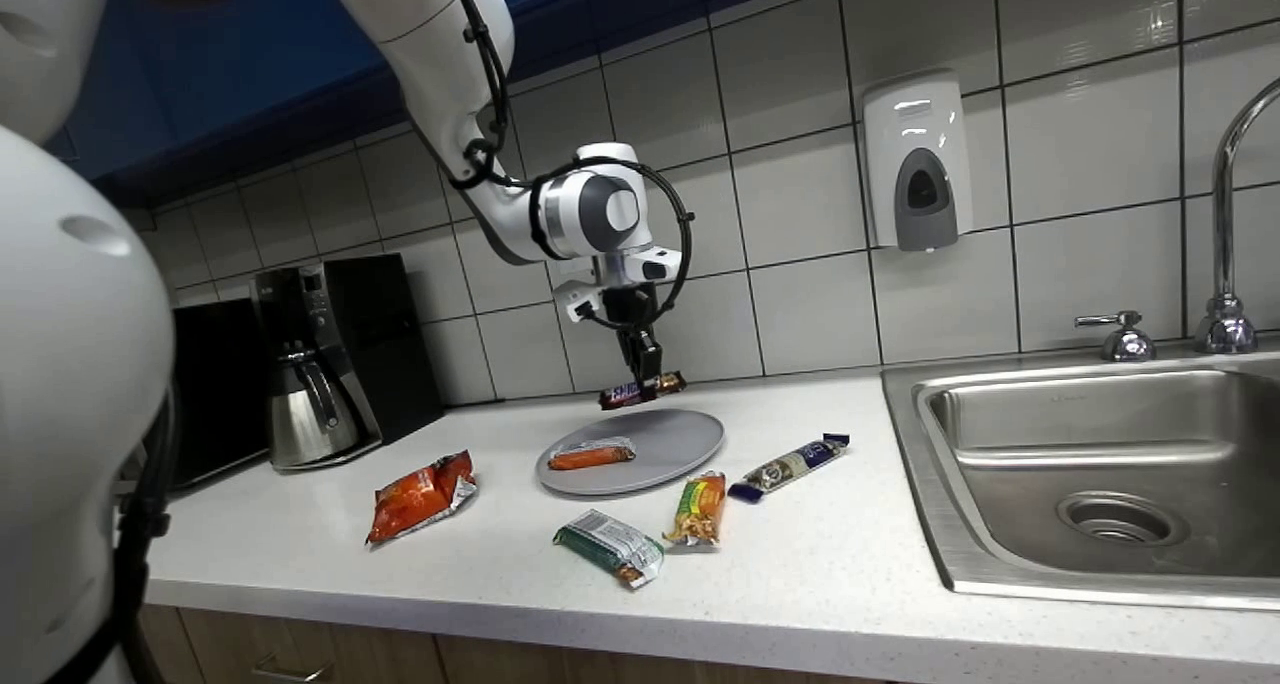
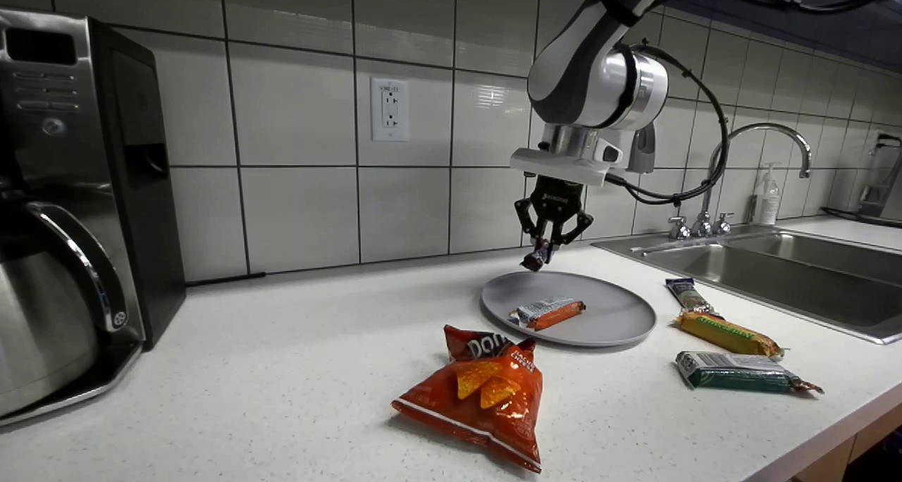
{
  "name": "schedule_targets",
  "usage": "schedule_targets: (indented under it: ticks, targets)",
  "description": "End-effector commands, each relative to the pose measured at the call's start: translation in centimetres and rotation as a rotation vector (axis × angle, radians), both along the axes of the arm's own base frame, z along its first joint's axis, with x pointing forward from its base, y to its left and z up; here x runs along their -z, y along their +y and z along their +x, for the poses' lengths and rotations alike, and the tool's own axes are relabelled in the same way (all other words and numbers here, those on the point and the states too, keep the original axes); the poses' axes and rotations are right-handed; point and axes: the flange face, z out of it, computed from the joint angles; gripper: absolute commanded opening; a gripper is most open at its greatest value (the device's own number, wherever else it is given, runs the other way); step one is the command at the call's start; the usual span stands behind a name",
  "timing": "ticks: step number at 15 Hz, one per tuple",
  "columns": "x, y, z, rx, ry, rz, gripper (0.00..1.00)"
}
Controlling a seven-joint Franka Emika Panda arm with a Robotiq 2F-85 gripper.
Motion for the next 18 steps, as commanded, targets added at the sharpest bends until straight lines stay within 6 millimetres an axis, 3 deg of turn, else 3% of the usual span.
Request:
schedule_targets:
  ticks: [1, 9, 17, 18]
  targets:
    - [-0.2, 1.7, -1.1, 0.072, 0.032, -0.014, 0.05]
    - [1.1, 4.7, -2.5, 0.165, 0.081, -0.022, 0.05]
    - [1.4, 5.8, -3.2, 0.241, 0.103, -0.036, 0.05]
    - [1.4, 5.8, -3.3, 0.239, 0.108, -0.037, 0.44]
